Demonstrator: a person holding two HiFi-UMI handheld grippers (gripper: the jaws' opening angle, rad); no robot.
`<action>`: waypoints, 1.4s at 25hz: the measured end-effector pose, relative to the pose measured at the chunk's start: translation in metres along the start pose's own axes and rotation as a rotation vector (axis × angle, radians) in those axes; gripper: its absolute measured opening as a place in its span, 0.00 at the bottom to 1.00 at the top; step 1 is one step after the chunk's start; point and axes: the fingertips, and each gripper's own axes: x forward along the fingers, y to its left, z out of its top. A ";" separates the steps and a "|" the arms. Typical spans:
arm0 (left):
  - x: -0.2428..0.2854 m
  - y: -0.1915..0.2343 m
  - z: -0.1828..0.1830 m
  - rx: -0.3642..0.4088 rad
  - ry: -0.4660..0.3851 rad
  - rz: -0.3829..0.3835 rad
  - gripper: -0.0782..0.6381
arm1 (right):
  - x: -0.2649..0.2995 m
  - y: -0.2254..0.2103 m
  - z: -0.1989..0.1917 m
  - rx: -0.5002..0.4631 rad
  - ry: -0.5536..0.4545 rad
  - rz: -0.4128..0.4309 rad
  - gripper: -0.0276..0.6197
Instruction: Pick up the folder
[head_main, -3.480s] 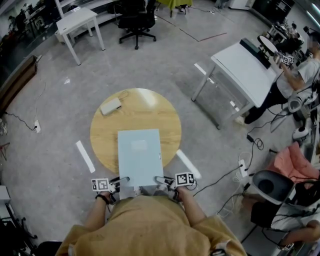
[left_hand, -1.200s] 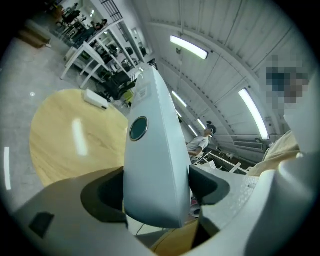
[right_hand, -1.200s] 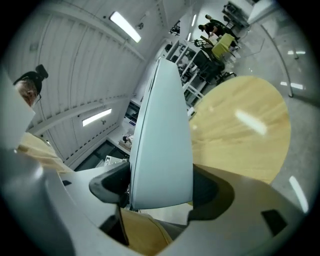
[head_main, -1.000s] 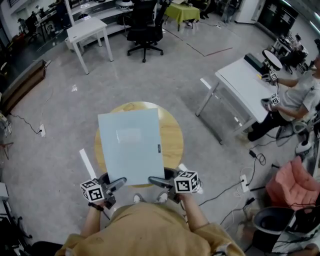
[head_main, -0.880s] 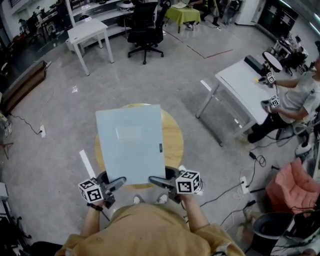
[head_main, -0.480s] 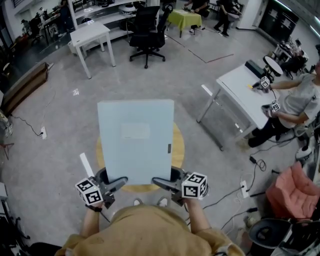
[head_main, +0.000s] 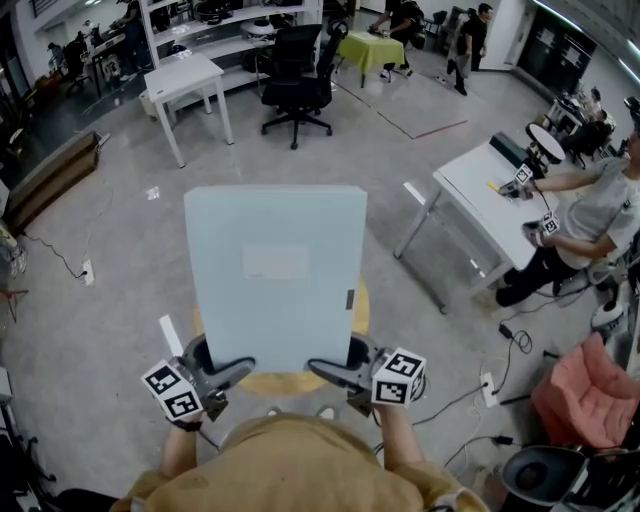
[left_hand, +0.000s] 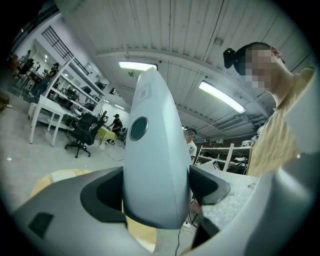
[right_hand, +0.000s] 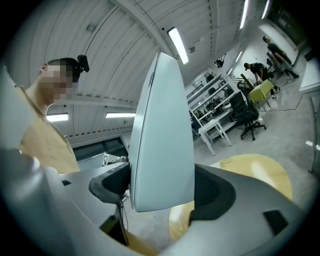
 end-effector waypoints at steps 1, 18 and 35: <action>-0.001 -0.001 0.003 0.010 -0.003 -0.002 0.65 | 0.001 0.003 0.002 -0.009 -0.004 0.002 0.59; -0.014 -0.030 0.049 0.128 -0.087 0.008 0.65 | 0.003 0.040 0.051 -0.191 -0.019 0.039 0.59; 0.005 -0.036 0.046 0.109 -0.082 0.037 0.65 | -0.010 0.028 0.055 -0.181 -0.014 0.040 0.59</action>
